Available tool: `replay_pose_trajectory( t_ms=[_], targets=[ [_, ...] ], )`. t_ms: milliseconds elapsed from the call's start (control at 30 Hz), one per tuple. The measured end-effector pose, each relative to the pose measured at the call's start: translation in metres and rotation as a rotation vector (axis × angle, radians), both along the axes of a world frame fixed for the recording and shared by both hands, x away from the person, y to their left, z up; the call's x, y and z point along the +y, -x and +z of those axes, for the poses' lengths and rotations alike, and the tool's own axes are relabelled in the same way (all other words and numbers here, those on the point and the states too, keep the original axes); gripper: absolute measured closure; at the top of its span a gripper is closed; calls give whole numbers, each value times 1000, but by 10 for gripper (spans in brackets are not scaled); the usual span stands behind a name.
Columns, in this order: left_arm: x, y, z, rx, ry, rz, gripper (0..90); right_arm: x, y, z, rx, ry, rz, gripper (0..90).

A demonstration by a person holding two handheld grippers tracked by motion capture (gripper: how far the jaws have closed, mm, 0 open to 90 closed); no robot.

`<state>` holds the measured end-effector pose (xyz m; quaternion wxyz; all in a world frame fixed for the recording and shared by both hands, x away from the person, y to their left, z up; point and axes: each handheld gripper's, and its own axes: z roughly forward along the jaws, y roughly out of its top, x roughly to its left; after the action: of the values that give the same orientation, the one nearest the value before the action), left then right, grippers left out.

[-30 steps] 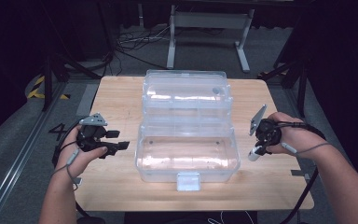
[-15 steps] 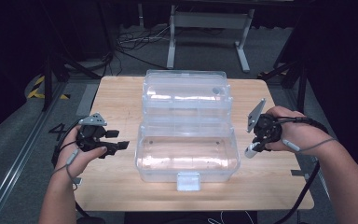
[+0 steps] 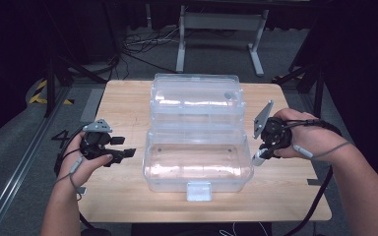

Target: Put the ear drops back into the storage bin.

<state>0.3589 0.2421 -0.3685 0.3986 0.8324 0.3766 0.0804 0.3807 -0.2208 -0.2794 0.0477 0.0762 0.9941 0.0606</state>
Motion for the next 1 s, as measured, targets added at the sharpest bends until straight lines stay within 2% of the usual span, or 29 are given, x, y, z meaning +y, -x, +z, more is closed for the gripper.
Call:
replay_pose_trajectory(
  t_ms=[133,467,800,1000],
  targets=[
    [0,0,0,1,-2,0,359,4,1,2,0,-17,13,713],
    [0,0,0,5,0,1,359,20,2,4,15,-21,48,713],
    [0,0,-1,18,-18,-1,357,34,2,0,42,-8,67,712],
    [2,0,-1,14,-22,3,354,42,2,-5,39,6,81,713]
  ],
)
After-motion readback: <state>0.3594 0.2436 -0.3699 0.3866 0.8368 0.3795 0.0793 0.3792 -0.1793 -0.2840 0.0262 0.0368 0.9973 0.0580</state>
